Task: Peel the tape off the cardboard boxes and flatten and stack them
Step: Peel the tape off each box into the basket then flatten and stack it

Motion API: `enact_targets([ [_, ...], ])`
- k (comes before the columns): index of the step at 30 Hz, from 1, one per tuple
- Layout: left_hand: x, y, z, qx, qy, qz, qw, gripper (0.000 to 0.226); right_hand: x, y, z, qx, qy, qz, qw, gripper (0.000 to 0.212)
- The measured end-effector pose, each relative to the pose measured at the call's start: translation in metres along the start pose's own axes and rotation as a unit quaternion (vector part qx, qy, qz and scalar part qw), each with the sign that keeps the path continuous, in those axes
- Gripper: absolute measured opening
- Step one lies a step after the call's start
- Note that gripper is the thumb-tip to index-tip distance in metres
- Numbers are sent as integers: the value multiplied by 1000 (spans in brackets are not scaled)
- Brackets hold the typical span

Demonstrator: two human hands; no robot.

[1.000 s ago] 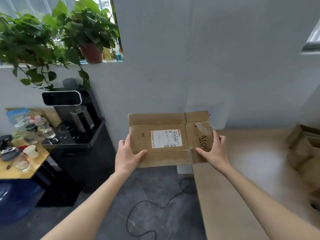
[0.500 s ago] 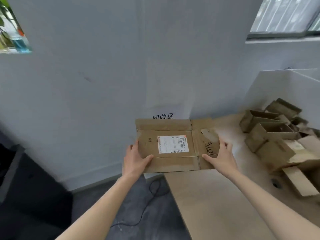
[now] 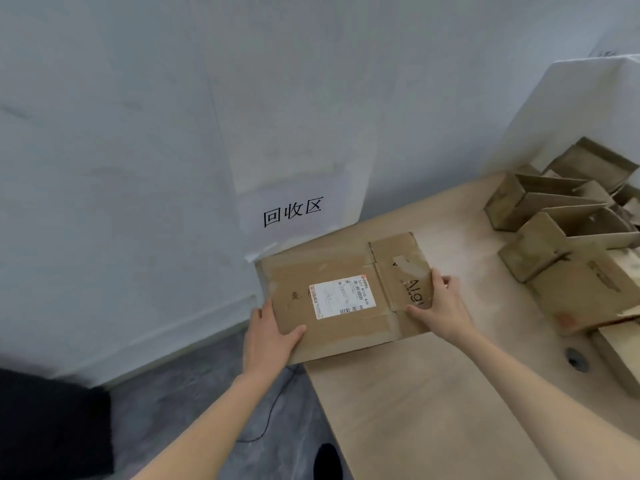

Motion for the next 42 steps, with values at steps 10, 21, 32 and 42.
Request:
enact_targets([
  [10,-75,-82,14,-30,117,-7,993,84,-147,-66,-19,26,19,86,996,91],
  [21,-110,-112,9,-208,101,-21,973,77,-200,-95,-37,10,35,85,996,88],
  [32,-102,-91,-29,-240,-11,-5,971,90,-145,-58,-18,91,80,27,992,78],
  [42,-16,-48,-155,-218,-272,42,936,85,9,90,1,156,83,-92,980,79],
])
Point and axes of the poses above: each hand's wrist, its own x-axis away from the middle knuckle, its own y-axis out of the back of the hand, z = x × y, the point moved 2 cm from there along -x, towards the middle knuckle
